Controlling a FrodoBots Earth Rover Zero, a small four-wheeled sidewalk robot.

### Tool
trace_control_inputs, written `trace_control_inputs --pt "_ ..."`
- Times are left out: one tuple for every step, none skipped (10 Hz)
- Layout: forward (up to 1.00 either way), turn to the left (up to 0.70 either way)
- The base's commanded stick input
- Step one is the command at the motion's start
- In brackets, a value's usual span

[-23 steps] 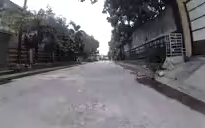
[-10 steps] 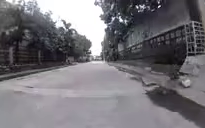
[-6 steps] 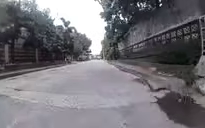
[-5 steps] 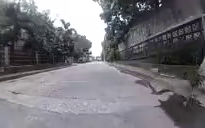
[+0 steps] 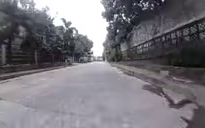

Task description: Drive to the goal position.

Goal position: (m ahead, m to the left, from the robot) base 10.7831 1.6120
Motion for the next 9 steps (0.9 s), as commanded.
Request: trace_control_inputs --pt "1.0 0.0" --pt "1.0 0.0" --pt "1.0 0.0" --pt "1.0 -0.08" --pt "1.0 -0.3" --pt "1.0 -0.4" --pt "1.0 -0.4" --pt "1.0 -0.4" --pt "1.0 -0.25"
